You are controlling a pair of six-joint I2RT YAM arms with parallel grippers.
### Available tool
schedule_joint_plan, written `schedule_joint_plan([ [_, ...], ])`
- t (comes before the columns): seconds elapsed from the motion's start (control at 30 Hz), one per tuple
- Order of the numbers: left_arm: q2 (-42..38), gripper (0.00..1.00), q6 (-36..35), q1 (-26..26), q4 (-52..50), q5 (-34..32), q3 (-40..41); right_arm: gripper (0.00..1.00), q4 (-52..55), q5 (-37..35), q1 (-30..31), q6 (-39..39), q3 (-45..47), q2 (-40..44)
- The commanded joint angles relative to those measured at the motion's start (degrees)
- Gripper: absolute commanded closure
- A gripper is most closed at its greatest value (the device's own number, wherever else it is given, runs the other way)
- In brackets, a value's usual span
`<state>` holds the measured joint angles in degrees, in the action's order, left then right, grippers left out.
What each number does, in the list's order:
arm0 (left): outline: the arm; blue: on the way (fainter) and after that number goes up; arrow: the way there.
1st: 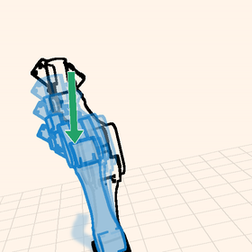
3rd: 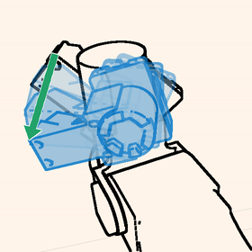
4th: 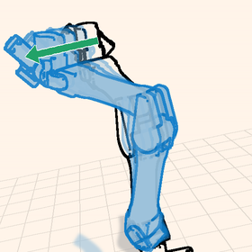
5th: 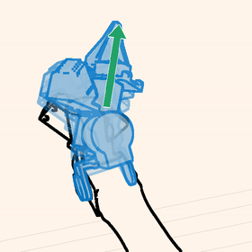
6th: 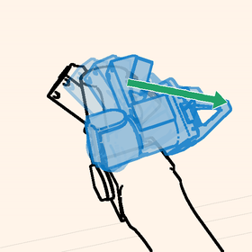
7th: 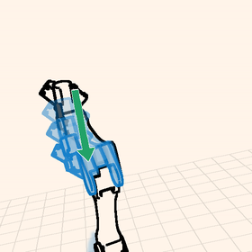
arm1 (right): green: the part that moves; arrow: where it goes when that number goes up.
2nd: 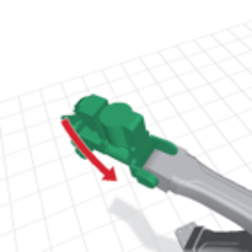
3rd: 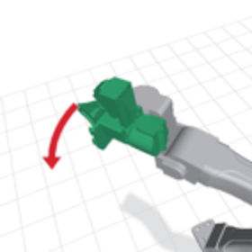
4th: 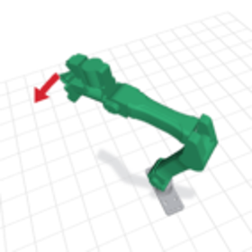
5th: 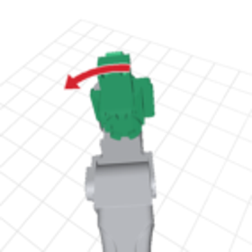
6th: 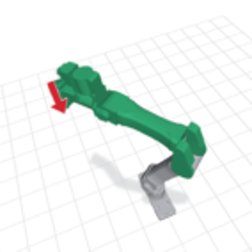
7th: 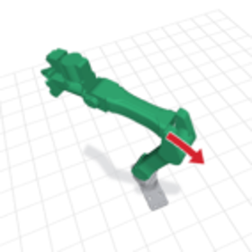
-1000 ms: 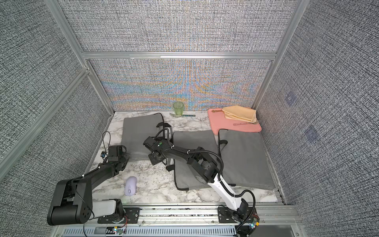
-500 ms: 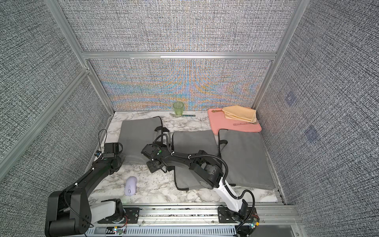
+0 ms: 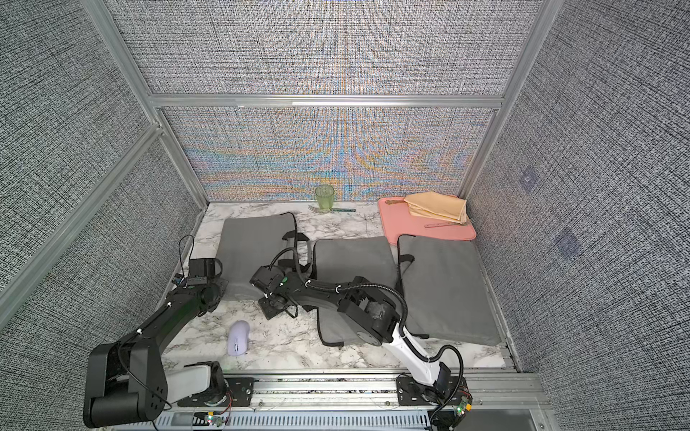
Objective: Put the mouse into the laptop bag
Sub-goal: Unzip the zipper on the zippered laptop bag.
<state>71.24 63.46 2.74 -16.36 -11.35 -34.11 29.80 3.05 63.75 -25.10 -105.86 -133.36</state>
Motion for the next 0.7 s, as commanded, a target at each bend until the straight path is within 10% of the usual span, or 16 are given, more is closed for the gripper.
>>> schedule_joint_plan([
  [0.0, 0.0, 1.00, 1.4, -0.3, 1.1, 5.7, -0.1, 1.00, -1.6, 4.2, 0.9, -1.1, -2.2, -0.7],
  [0.2, 0.0, 0.97, -2.3, 0.4, 3.7, 1.0, 0.3, 0.99, -3.6, 6.8, 1.3, -0.8, -1.3, 0.7],
  [0.37, 0.9, 0.05, -6.0, 0.6, -6.4, 0.8, -8.8, 0.76, -3.9, 9.2, 3.5, 0.4, -2.8, 1.5],
  [0.53, 0.3, 0.01, -8.4, 0.7, -9.3, 0.9, -12.1, 0.23, -2.3, 2.4, 5.2, -0.3, 0.0, 5.7],
  [0.67, -3.4, 0.01, -8.7, 0.9, -14.7, -1.1, -13.5, 0.01, -0.9, -1.5, 7.9, -3.9, 1.5, 7.2],
])
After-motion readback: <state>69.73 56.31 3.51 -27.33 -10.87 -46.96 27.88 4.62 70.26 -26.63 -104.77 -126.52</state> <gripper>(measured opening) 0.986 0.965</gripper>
